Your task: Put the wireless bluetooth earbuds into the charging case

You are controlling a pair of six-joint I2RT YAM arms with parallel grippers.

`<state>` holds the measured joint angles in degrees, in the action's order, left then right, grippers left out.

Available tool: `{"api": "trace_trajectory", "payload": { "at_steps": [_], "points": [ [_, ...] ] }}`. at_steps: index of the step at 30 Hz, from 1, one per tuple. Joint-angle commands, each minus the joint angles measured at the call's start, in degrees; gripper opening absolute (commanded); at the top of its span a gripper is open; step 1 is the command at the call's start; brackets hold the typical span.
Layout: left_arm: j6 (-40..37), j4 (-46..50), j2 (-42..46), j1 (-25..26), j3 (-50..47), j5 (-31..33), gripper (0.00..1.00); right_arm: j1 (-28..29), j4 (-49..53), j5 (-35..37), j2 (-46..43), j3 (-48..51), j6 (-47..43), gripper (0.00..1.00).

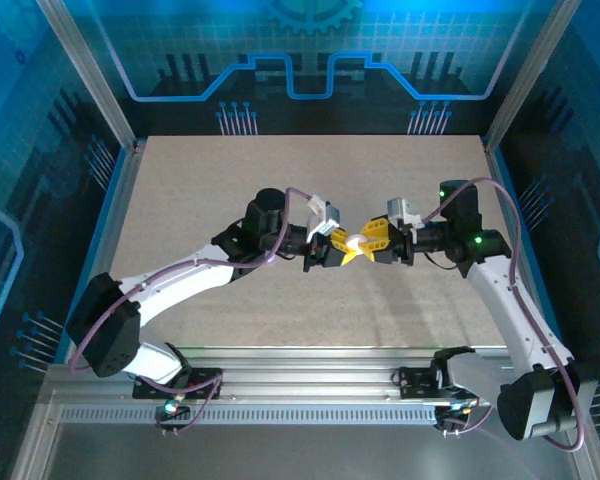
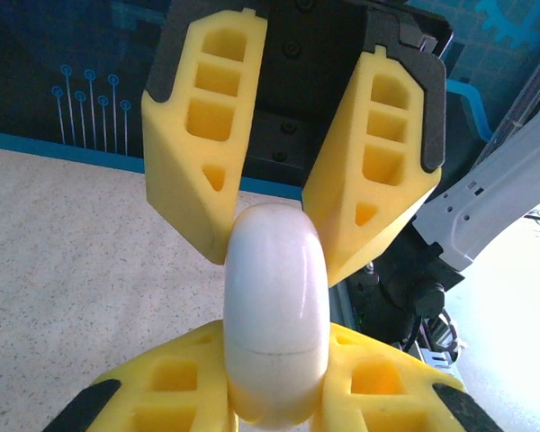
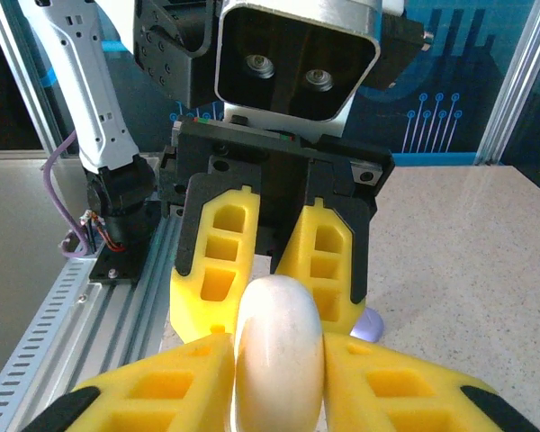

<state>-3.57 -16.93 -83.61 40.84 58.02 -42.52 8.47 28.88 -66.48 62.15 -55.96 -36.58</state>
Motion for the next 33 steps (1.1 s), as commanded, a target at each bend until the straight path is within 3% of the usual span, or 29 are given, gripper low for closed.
{"api": "trace_trajectory", "payload": {
  "at_steps": [1,8,11,13,15,19,23,27,30,33],
  "points": [
    [-0.48,-2.48,-0.52,-0.26,1.57,0.36,0.11,1.1,3.43,-4.27,0.38,-1.43,-1.69,0.3],
    [-0.38,-3.0,-0.89,-0.26,1.7,0.23,0.11,1.2,5.45,-4.54,1.61,-2.07,-3.31,0.27],
    [-0.38,-3.17,-0.98,-0.3,1.95,0.16,0.11,1.28,5.99,-4.45,1.9,-2.28,-3.64,0.37],
    [-0.33,-3.31,-0.88,-0.3,2.07,0.16,0.11,1.26,6.18,-4.54,2.0,-2.37,-3.67,0.38],
    [-0.37,-3.24,-0.86,-0.31,2.14,0.23,0.12,1.21,6.4,-4.46,2.01,-2.51,-3.79,0.33],
    [-0.47,-3.11,-0.79,-0.3,2.1,0.16,0.12,1.2,6.44,-4.01,1.97,-2.67,-3.53,0.13],
    [-0.7,-2.87,-0.79,-0.29,1.84,0.77,0.17,1.21,6.5,-3.68,1.83,-2.98,-3.37,0.11],
    [-1.26,-2.47,-0.25,-0.45,0.88,2.4,0.31,1.2,6.23,-1.99,1.43,-2.62,-2.44,0.1],
    [-1.66,-1.95,1.07,-1.33,-0.8,4.8,0.64,1.26,5.25,0.47,1.36,-1.68,-0.78,0.1],
    [-0.61,-1.47,2.78,-3.46,-2.82,6.82,0.78,1.24,3.45,4.26,1.44,-0.19,2.25,0.1]
  ]
}}
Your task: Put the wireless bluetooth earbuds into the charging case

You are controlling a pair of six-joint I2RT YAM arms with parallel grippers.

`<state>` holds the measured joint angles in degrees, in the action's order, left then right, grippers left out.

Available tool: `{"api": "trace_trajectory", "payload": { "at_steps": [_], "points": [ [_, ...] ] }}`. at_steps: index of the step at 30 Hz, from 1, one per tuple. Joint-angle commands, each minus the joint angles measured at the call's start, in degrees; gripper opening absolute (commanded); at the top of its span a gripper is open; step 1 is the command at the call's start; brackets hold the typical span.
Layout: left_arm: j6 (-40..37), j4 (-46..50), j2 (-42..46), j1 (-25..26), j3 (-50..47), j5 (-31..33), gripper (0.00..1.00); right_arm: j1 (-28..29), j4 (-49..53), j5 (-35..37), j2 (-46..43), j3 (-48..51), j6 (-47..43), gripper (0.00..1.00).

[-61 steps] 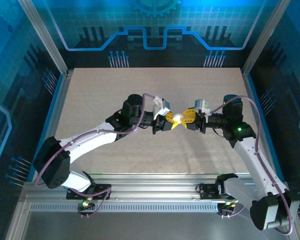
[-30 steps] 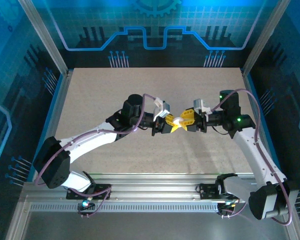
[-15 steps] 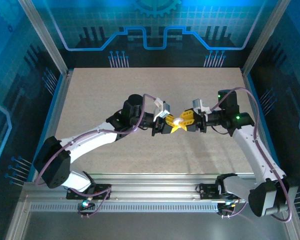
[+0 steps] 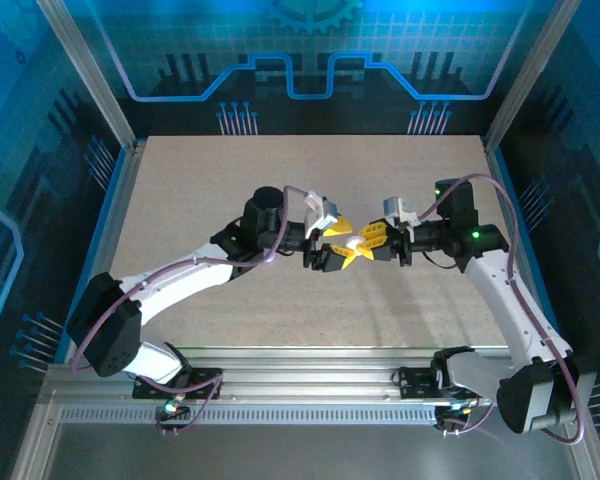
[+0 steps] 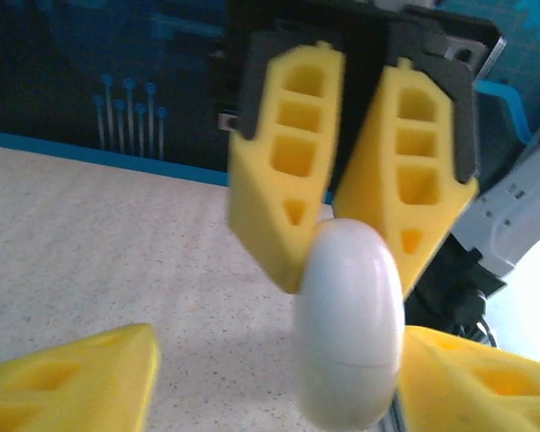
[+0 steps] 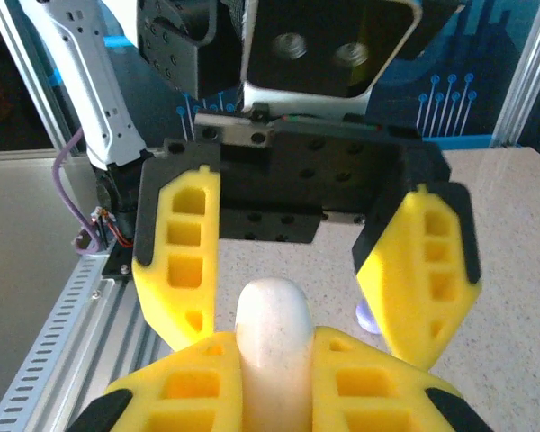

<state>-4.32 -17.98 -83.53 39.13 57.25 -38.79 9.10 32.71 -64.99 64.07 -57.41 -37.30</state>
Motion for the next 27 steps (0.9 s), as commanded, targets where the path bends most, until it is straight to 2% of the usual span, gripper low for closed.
{"api": "trace_trajectory", "payload": {
  "at_steps": [1,4,10,12,14,18,27],
  "points": [
    [0.76,-0.3,3.41,-2.77,-2.83,3.57,0.82,0.56,-1.6,4.79,-0.44,1.92,4.99,0.1],
    [4.45,-2.57,6.36,-5.97,-6.12,5.35,0.89,0.82,-3.69,10.36,-0.24,3.25,9.8,0.1],
    [12.44,-5.52,12.37,-12.8,-11.99,11.93,0.99,3.58,-3.27,16.45,2.21,2.86,14.64,0.12],
    [14.11,-3.24,13.65,-14.56,-12.5,16.0,0.99,5.1,-3.33,19.72,3.24,2.61,16.24,0.12],
    [15.39,-1.9,14.58,-16.26,-12.83,17.37,0.99,6.38,-3.53,22.37,4.47,2.31,18.12,0.12],
    [17.71,4.54,15.75,-18.56,-12.15,25.77,0.99,8.04,-3.88,25.71,8.3,0.48,22.97,0.12],
    [18.92,18.81,15.35,-24.04,-8.88,35.1,0.99,11.62,-3.24,33.34,20.25,-5.61,33.91,0.12]
  ]
}}
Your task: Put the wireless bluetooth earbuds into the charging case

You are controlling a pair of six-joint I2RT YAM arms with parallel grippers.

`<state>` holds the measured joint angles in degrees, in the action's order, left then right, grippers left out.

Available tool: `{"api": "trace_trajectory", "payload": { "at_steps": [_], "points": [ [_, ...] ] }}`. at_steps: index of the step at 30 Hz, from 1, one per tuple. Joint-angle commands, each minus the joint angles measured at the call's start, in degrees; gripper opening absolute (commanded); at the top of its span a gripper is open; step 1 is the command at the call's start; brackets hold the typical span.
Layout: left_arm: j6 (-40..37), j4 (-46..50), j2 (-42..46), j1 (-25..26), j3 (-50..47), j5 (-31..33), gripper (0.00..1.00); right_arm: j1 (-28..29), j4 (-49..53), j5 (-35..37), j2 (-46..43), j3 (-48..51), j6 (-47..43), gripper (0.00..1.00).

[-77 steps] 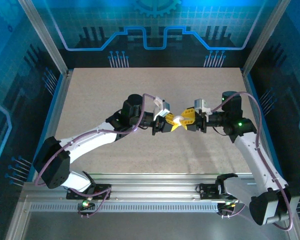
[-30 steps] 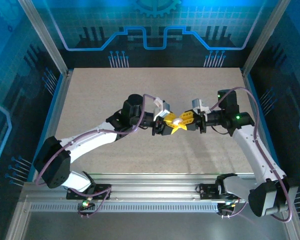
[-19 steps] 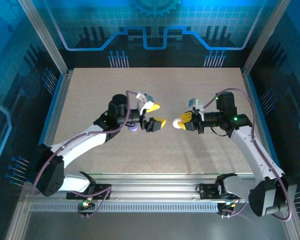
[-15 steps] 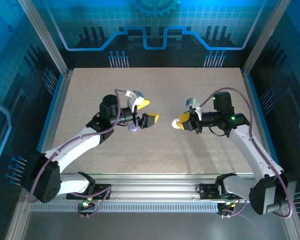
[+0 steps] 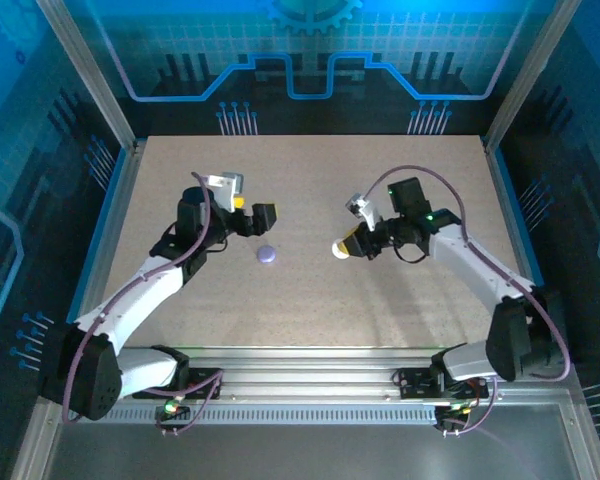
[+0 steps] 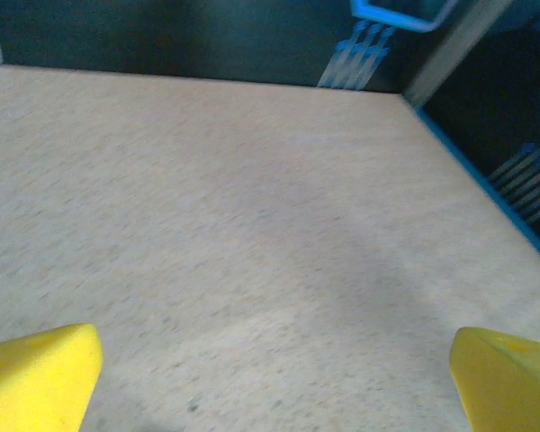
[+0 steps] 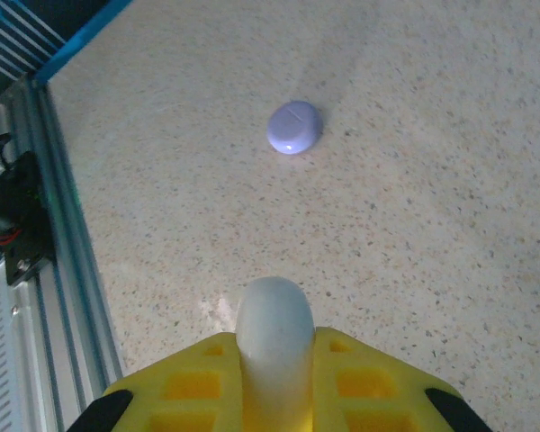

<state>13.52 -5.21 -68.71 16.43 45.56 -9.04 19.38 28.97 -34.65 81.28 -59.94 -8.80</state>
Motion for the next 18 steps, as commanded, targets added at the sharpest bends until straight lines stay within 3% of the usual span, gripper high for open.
{"api": "trace_trajectory", "payload": {
  "at_steps": [1,9,18],
  "points": [
    [0.99,6.76,0.86,-2.05,2.86,5.94,0.99,1.74,0.77,3.45,4.47,-3.82,6.18,0.12],
    [0.28,11.73,3.73,-7.3,1.55,7.9,0.99,5.95,3.13,6.91,16.83,-11.31,11.57,0.13],
    [2.19,12.94,3.4,-8.82,-0.47,9.81,0.99,10.19,2.75,6.99,29.5,-19.12,23.04,0.14]
  ]
}}
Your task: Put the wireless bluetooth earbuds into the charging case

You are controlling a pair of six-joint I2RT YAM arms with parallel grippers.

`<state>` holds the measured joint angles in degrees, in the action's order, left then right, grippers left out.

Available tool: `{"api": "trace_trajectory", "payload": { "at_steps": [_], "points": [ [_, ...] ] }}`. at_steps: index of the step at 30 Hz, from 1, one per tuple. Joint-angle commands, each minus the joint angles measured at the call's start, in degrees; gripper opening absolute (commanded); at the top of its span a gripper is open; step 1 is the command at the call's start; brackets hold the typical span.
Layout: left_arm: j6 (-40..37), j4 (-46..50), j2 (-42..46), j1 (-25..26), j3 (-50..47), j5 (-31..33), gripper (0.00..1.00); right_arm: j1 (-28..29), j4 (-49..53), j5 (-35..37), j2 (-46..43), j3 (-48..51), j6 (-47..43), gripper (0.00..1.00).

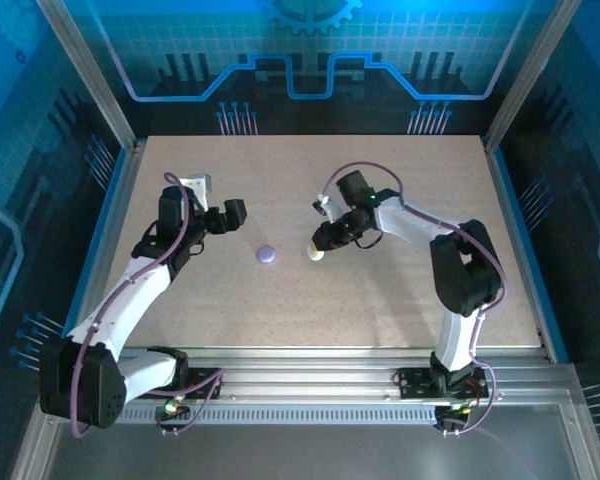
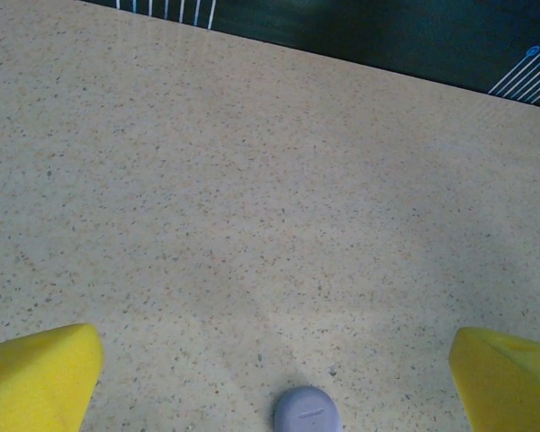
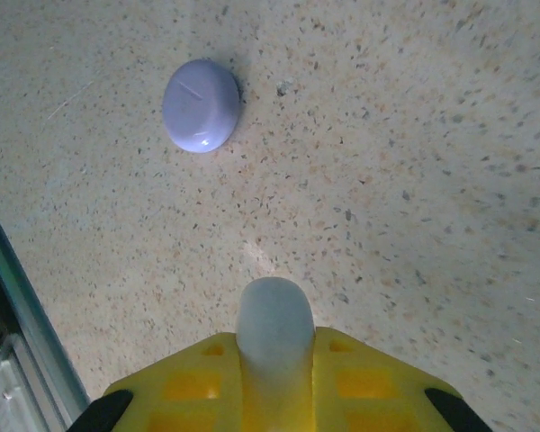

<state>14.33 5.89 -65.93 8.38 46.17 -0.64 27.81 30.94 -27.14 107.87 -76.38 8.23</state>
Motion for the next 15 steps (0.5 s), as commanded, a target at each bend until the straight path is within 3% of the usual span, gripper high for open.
{"api": "trace_trajectory", "payload": {
  "at_steps": [1,15],
  "points": [
    [1.43,1.84,0.63,-0.87,-1.13,1.44,0.99,2.03,0.94,-1.14,4.0,-3.61,6.78,0.14],
    [1.84,1.75,0.27,-1.35,-1.38,1.37,0.99,3.86,6.5,-1.8,17.83,-17.24,12.14,0.14]
  ]
}}
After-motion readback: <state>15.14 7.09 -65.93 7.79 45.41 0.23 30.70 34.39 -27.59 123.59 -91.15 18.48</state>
